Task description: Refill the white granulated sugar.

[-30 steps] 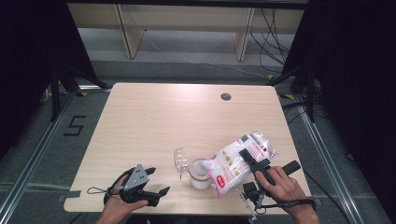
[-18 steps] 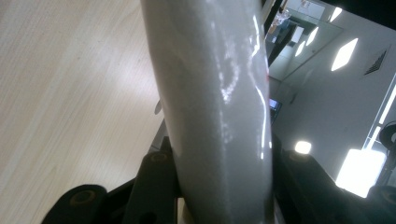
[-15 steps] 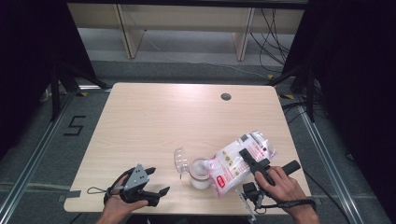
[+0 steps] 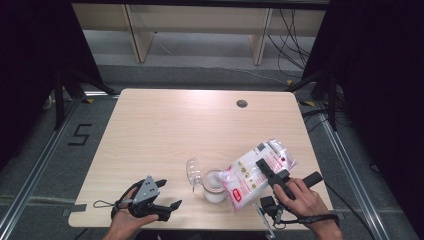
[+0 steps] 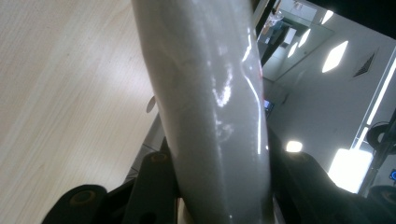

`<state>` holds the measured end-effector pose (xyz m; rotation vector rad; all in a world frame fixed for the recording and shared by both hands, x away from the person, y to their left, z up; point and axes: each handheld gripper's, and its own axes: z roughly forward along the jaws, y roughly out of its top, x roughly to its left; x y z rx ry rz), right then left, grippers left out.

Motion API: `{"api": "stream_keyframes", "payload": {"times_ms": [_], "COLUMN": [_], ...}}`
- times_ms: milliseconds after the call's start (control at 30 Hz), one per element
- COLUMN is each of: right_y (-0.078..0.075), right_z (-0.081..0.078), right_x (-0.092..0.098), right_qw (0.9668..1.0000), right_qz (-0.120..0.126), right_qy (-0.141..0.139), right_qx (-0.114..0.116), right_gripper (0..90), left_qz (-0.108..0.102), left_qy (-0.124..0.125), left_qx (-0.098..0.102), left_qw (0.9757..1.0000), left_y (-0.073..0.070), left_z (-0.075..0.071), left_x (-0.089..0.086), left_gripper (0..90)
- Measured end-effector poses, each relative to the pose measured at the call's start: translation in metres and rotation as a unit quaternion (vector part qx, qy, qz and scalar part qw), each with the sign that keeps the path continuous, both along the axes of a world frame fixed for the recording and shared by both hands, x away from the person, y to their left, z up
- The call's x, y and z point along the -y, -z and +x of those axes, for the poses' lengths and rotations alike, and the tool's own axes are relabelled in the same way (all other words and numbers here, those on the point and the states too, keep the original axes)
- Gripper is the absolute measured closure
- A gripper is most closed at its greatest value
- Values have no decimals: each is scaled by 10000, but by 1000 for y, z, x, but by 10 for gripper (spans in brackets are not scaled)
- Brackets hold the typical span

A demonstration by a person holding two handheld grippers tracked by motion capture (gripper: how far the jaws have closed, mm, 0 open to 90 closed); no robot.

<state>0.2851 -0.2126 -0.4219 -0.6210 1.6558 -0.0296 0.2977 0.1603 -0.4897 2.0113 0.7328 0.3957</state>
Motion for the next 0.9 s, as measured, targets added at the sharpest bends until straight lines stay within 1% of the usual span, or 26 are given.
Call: {"api": "stream_keyframes", "payload": {"times_ms": [233,367,400,433,500,533,567,600,633,667,700,900], "right_y": [-1,-1,-2,-3,-2,-2,-2,-1,-1,0,1,1], "right_z": [0,-1,0,1,1,1,1,1,1,1,1,2], "right_x": [0,0,0,-1,0,0,0,1,0,1,2,2], "right_qw": [10000,10000,10000,9999,10000,9999,10000,10000,10000,10000,9999,9999], "right_qz": [11,43,36,-68,-7,-42,-22,58,-6,41,120,114], "right_qy": [-18,12,-4,-115,-58,-104,-78,-24,-80,13,6,7], "right_qx": [62,44,41,67,35,68,38,29,31,-22,-21,-49], "right_gripper": [692,692,692,692,692,693,693,693,693,693,694,695], "left_qz": [12,9,6,10,6,0,4,3,5,1,-2,0], "left_qy": [7,2,-5,5,-4,-8,-6,-6,-5,-6,-7,-9], "left_qx": [-11,0,8,-4,10,10,19,16,18,14,11,10], "left_qw": [10000,10000,10000,10000,10000,10000,10000,10000,10000,10000,10000,10000], "left_y": [0,0,0,0,0,0,0,0,0,0,0,0], "left_z": [0,0,0,0,0,0,0,0,0,0,0,0], "left_x": [0,0,0,0,0,0,0,0,0,0,0,0], "left_gripper": [163,163,162,163,163,162,162,163,162,163,163,163]}}
